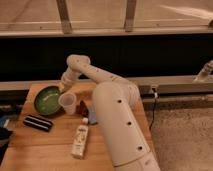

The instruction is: Pick up the ceramic bowl

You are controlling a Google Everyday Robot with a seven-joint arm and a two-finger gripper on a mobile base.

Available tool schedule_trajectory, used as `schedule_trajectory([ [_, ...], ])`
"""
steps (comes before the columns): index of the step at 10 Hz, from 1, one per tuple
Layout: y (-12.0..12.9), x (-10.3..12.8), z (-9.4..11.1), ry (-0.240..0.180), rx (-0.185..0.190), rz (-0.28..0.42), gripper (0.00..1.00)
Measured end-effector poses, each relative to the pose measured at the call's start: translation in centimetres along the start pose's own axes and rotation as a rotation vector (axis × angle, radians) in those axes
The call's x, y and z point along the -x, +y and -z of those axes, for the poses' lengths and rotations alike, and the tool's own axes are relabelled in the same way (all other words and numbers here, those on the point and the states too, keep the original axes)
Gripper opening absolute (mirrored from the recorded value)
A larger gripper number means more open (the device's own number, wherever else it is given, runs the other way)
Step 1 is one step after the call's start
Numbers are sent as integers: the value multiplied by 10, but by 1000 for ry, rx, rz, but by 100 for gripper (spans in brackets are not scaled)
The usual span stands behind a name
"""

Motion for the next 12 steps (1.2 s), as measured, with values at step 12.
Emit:
schedule_trajectory([
  [12,-41,62,206,-248,-231,-26,0],
])
